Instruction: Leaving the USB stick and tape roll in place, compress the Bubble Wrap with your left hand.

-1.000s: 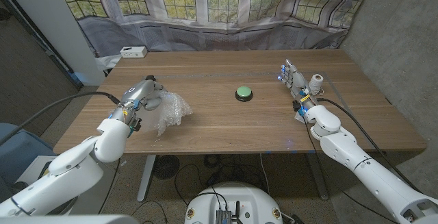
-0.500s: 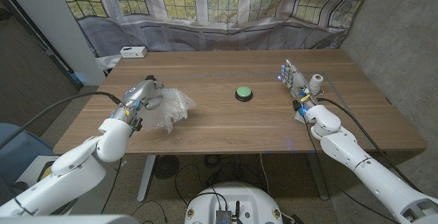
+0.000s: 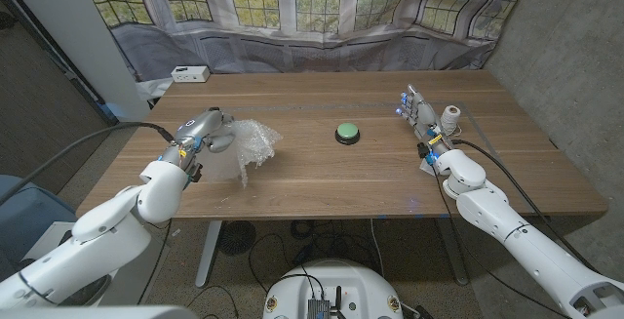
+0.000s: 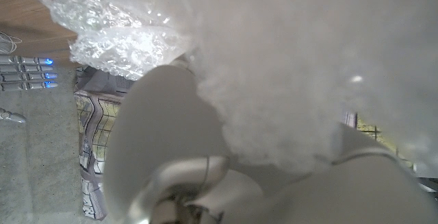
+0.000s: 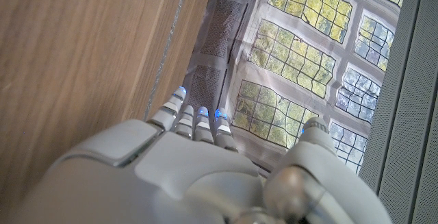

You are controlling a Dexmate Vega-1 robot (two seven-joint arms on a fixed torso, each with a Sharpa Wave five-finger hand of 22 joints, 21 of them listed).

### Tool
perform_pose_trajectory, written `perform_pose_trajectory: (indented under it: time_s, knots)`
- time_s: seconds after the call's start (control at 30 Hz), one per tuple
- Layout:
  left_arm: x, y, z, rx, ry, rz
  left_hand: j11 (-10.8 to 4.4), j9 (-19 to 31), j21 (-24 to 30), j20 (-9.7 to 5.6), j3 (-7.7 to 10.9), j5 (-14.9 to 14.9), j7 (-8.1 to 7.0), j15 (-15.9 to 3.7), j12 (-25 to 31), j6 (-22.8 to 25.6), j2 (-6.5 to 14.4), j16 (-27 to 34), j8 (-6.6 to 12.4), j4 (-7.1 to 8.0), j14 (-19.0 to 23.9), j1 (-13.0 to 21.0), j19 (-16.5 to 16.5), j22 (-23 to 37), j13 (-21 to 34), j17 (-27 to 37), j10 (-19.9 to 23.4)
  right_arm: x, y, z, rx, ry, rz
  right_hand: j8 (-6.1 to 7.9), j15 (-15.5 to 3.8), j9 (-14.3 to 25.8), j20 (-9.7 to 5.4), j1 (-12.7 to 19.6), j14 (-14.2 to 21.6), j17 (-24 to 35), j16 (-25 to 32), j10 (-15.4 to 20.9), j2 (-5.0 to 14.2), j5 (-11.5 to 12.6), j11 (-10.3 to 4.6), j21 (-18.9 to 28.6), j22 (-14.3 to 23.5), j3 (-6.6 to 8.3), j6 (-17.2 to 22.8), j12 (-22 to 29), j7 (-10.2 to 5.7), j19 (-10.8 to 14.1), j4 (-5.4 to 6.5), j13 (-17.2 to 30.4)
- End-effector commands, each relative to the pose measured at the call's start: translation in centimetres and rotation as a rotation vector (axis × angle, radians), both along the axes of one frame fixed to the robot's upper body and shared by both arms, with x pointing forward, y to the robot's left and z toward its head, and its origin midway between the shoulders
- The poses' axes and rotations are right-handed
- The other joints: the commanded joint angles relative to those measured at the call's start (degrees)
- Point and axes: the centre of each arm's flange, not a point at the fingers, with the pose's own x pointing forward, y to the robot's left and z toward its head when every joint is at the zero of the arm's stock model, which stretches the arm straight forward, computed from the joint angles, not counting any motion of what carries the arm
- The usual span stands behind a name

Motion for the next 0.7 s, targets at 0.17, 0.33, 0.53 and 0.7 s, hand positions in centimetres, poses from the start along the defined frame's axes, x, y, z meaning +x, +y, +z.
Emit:
perform_pose_trajectory:
  time_s: [0.17,0.33,0.53,0.7]
  knots:
    - [-0.8,0.5,2.9,0.039,-0.018,0.007,0.11,0.2,-1.3,1.2,-0.92,0.1,0.2,0.72,-1.8,-3.6,-0.5,-1.4,-1.6,0.44,-3.0,-3.3,-2.6,-0.1,0.3,0.2,-3.3,-0.4,0.0,-0.1,0.013,-0.014,-0.001,-0.21,0.4,0.2,0.32,0.3,0.0,0.3,0.0,0.3,0.11,0.1,0.36,0.0,0.3,0.6,0.5,0.0,-0.15,0.0,0.01,0.3]
    - [-0.8,0.7,2.7,0.026,-0.014,-0.003,0.46,0.1,-1.9,1.66,-1.47,0.1,0.39,1.19,-2.6,-5.6,-0.9,-2.0,-2.15,0.43,-4.9,-4.7,-3.5,-0.2,0.4,0.3,-4.7,-0.5,0.1,0.0,0.007,-0.017,0.0,-0.21,0.39,0.2,0.3,0.3,0.0,0.3,0.0,0.3,0.1,0.1,0.36,0.0,0.3,0.61,0.5,0.0,-0.14,0.0,-0.01,0.3]
    - [-0.9,0.9,2.3,0.008,-0.021,0.0,-0.02,0.1,-2.2,2.25,-1.68,0.1,0.31,1.25,-2.8,-6.0,-1.0,-2.1,-2.08,0.43,-5.4,-5.4,-4.0,-0.2,0.4,0.3,-4.8,-0.5,0.4,0.0,0.004,-0.017,0.003,-0.2,0.36,0.2,0.37,0.3,0.0,0.3,0.0,0.3,0.07,0.1,0.34,0.0,0.3,0.59,0.5,0.0,-0.15,0.0,0.0,0.3]
    - [-0.8,1.0,1.9,-0.002,-0.024,0.007,-0.2,0.1,-2.5,2.42,-0.63,0.6,0.03,0.65,-2.5,-5.2,0.0,-1.6,-1.6,-0.96,-4.4,-3.8,-3.9,-0.2,0.5,0.4,-3.7,-0.4,0.7,0.1,0.003,-0.013,0.005,-0.21,0.37,0.2,0.36,0.3,0.0,0.3,0.0,0.3,0.06,0.1,0.31,0.0,0.3,0.59,0.5,-0.1,-0.13,0.1,0.01,0.3]
